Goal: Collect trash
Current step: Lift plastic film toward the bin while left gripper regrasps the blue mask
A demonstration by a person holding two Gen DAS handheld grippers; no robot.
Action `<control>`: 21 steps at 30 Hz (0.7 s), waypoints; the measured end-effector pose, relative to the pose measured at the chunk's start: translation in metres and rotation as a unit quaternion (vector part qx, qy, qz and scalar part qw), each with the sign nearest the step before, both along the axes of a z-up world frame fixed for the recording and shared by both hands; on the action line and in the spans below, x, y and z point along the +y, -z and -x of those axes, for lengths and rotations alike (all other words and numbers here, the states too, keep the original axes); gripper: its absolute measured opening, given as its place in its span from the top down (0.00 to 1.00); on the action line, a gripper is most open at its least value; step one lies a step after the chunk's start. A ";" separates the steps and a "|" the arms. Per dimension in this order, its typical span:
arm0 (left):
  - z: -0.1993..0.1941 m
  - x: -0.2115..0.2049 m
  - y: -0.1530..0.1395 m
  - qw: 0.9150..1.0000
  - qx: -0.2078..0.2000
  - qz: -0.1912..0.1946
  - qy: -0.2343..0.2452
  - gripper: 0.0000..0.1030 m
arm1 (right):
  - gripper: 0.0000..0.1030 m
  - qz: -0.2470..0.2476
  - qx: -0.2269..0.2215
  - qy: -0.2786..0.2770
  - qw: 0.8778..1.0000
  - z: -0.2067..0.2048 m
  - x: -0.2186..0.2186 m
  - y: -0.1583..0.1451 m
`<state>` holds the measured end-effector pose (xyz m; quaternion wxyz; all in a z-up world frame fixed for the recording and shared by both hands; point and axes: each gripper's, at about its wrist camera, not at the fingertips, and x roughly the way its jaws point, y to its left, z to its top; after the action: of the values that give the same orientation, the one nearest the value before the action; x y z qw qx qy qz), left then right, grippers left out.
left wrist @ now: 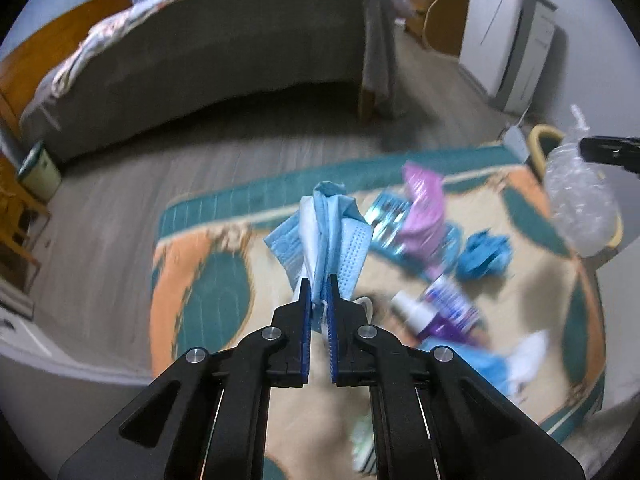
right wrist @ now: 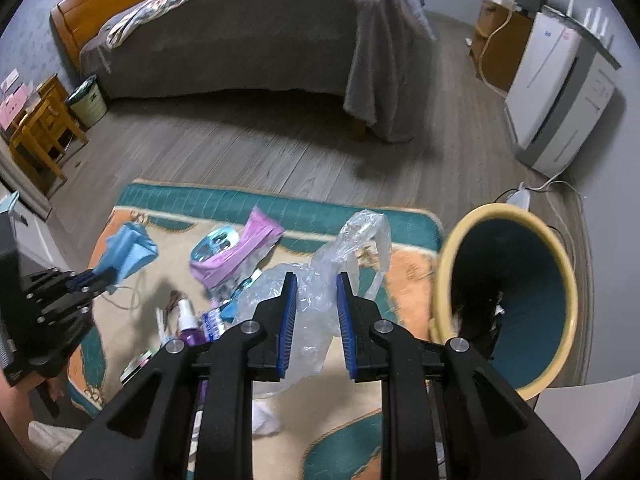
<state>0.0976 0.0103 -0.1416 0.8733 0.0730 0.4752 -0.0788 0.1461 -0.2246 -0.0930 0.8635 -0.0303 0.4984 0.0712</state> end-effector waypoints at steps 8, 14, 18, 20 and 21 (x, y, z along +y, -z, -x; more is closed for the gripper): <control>0.002 -0.066 -0.039 0.997 -0.047 0.008 0.057 0.92 | 0.81 -0.008 -0.037 0.047 0.998 -0.004 -0.065 -0.027; -0.004 -0.137 -0.051 0.991 -0.061 0.010 0.118 0.92 | 0.81 0.009 -0.056 0.098 0.994 -0.007 -0.127 -0.033; -0.009 -0.185 -0.055 0.985 -0.061 0.019 0.158 0.92 | 0.81 0.013 -0.056 0.133 0.989 -0.006 -0.170 -0.028; -0.010 -0.213 -0.054 0.981 -0.061 0.016 0.183 0.92 | 0.81 0.010 -0.052 0.155 0.986 -0.005 -0.193 -0.024; -0.012 -0.224 -0.052 0.980 -0.059 0.016 0.192 0.92 | 0.81 0.011 -0.050 0.167 0.985 -0.004 -0.205 -0.021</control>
<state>0.1092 -0.2140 -0.0896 0.8695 0.1529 0.3988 -0.2481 0.1500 -0.4299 -0.0719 0.8866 0.0405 0.4535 -0.0815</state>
